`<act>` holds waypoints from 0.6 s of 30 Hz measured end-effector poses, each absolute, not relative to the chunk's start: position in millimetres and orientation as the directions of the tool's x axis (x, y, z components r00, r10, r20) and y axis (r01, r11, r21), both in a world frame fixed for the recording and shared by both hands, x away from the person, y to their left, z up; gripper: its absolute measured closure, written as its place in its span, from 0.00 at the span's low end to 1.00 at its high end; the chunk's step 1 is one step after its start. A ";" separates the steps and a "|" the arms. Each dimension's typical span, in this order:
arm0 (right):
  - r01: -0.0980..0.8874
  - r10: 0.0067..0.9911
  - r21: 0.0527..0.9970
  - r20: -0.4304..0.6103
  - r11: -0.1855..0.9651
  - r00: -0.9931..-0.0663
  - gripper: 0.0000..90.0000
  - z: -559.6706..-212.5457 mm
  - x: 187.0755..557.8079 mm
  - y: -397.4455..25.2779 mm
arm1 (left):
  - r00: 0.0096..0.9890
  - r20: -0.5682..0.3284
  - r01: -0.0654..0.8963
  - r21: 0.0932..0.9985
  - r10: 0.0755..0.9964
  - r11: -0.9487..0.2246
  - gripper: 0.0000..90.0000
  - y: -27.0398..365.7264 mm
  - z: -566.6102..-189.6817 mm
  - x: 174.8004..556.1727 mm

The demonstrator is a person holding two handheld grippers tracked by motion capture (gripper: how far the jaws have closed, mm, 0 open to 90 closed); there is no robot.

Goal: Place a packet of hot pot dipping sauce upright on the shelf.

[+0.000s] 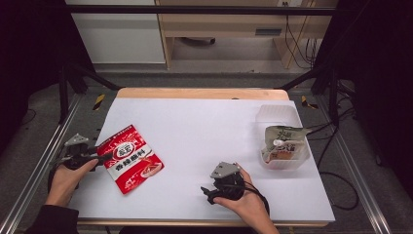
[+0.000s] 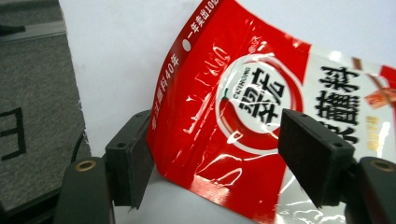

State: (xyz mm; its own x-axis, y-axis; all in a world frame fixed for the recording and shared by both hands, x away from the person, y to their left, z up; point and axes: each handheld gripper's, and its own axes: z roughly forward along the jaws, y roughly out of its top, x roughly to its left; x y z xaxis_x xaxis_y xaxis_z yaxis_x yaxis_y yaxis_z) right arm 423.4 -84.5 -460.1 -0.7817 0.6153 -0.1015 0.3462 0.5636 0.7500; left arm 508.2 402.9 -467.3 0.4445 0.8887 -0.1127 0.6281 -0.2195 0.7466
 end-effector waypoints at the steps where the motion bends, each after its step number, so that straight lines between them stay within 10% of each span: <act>1: 0.347 0.613 0.748 -0.099 0.566 -0.784 0.17 -460.5 423.4 -83.6 | 0.445 -0.115 0.633 0.742 0.888 -0.221 0.33 403.0 -469.3 510.2; 18: 0.346 0.613 0.750 -0.099 0.563 -0.784 0.17 -460.0 423.4 -83.2 | 0.410 0.000 0.611 0.742 0.912 -0.275 0.92 401.7 -464.6 509.0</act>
State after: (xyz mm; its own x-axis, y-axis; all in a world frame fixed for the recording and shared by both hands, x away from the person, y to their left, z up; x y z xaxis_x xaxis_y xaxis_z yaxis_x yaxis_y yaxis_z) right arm 423.4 -83.2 -460.0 -0.7837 0.6132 -0.0989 0.3460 0.5633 0.7503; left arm 509.0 401.7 -464.6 0.4103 0.9119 -0.0001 0.6112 -0.2749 0.7422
